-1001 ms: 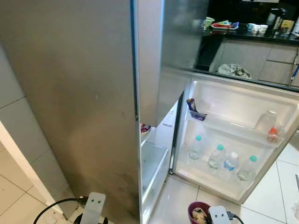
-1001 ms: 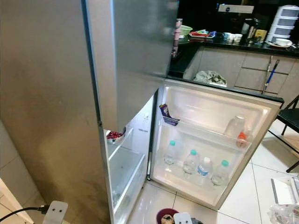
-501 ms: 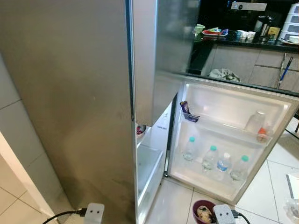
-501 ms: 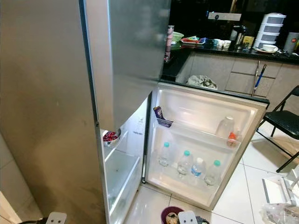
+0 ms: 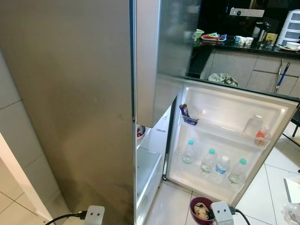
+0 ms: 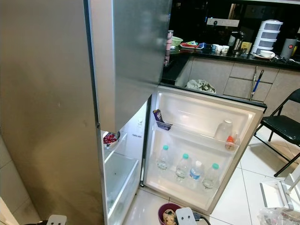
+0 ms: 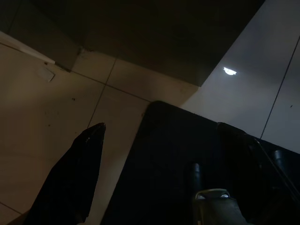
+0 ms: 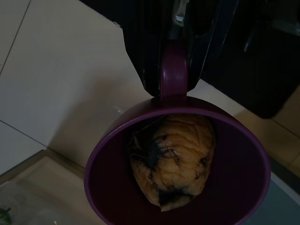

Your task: Restocking fridge

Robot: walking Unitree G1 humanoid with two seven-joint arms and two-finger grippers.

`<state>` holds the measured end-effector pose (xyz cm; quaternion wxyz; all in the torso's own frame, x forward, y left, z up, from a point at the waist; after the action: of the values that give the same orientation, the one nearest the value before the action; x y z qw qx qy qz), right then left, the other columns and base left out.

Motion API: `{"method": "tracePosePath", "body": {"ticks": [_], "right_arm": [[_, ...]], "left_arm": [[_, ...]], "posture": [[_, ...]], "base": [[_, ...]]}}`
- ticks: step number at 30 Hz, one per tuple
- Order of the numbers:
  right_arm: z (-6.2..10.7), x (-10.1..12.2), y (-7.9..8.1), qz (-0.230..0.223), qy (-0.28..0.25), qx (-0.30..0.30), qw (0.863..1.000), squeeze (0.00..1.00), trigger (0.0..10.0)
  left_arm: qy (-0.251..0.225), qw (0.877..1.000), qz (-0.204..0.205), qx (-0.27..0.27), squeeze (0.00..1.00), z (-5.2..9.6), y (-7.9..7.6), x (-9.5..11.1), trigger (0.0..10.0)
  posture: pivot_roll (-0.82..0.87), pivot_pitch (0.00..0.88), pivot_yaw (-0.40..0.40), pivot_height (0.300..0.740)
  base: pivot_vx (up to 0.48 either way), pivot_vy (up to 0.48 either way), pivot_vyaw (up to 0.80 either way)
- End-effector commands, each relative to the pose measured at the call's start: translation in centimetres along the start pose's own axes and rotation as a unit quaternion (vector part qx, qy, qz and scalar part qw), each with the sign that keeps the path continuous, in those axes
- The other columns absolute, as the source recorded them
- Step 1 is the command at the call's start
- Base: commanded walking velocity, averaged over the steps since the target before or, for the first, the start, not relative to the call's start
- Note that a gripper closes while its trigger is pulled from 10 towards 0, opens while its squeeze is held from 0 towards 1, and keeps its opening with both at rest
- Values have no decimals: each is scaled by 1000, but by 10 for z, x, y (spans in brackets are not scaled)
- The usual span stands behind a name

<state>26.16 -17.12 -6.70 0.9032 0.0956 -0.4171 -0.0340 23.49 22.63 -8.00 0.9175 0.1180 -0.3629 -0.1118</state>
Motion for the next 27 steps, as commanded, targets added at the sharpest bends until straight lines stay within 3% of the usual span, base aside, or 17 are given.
{"method": "tracePosePath", "body": {"ticks": [1,3,4,8,9,10,15,16,17,19,20,22,23,24,25,26,27], "right_arm": [[-1,6,2,-13,-16,13,1000,0,0],[0,7,-4,9,-14,-14,1000,0,3961],[0,6,-6,15,-12,-18,1000,0,10000],[1,3,-6,-10,-11,-6,1000,0,6588],[1,3,-4,-11,-10,0,1000,0,0],[1,3,-3,-9,-9,4,1000,0,10000],[1,1,-4,-5,-1,-9,1000,0,8784],[1,-1,-3,-12,-3,-2,1000,0,0],[2,-3,-5,-4,1,-13,1000,0,10000],[2,-4,-6,-8,1,-18,1000,0,10000],[2,-5,-2,-24,-1,3,1000,0,3059],[3,-5,0,-32,-3,13,999,0,3059],[3,-5,-4,-11,-2,-6,1000,0,0],[4,-7,-6,-14,0,-14,1000,0,10000],[4,-9,-7,-18,2,-19,1000,0,10000],[5,-11,-5,-22,4,-9,1000,0,2902],[5,-12,-3,-27,6,1,1000,0,2902]], "left_arm": [[4,1000,4,-6,0,0,-5,-3,10000],[-2,1000,0,-7,0,-1,-5,2,10000],[-3,1000,-1,-8,0,-1,-5,2,10000],[-4,1000,-14,-9,0,-1,-5,3,10000],[-4,1000,-14,-9,0,-1,-5,3,10000],[-5,1000,-12,-8,0,-1,-5,4,10000],[-4,1000,-17,-8,0,-1,-3,2,10000],[-5,1000,-17,-8,0,0,-3,2,10000],[-5,1000,-15,-7,0,0,-2,1,10000],[-4,1000,-14,-6,0,0,-2,0,10000],[0,1000,-15,-7,0,1,-2,-3,10000],[1,1000,-15,-7,0,1,-2,-4,10000],[3,1000,-16,-7,0,1,-2,-5,10000],[4,1000,-14,-7,0,1,-2,-6,10000],[4,1000,-13,-7,0,1,-2,-6,10000],[5,1000,-12,-7,0,2,-3,-7,10000],[5,1000,-12,-7,0,2,-3,-7,10000]], "posture": [[-12,0,-58,734],[-10,0,-57,734],[-10,0,-57,734],[0,0,-55,734],[-2,0,-52,734],[-4,0,-47,734],[-8,0,-32,734],[-7,0,-31,734],[-8,0,-32,734],[-10,0,-33,734],[-9,0,-36,734],[-9,0,-36,734],[-10,0,-38,734],[-9,0,-38,734],[-9,0,-38,734],[-8,0,-40,734],[-8,0,-40,734]], "base": [[0,0,0],[0,0,0],[0,0,0],[0,0,0],[0,0,0],[0,0,0],[0,0,0],[0,0,0],[0,0,0],[0,0,0],[0,0,0],[0,0,0],[0,0,0],[0,0,0],[0,0,0],[0,0,0],[0,0,0]]}}
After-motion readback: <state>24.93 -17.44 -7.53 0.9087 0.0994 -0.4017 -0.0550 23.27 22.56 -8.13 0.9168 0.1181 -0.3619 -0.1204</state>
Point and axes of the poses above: a point about 5 cm out from each wrist's last joint towards the gripper, its own z axis pointing back from the gripper into the wrist, its own x axis along the axis of the wrist's last joint, y = z × x, the point moved 3 cm from there along -z, pointing out of the wrist towards the gripper, and after that the axes turned 13 degrees about -z, right-handed, at the moved point
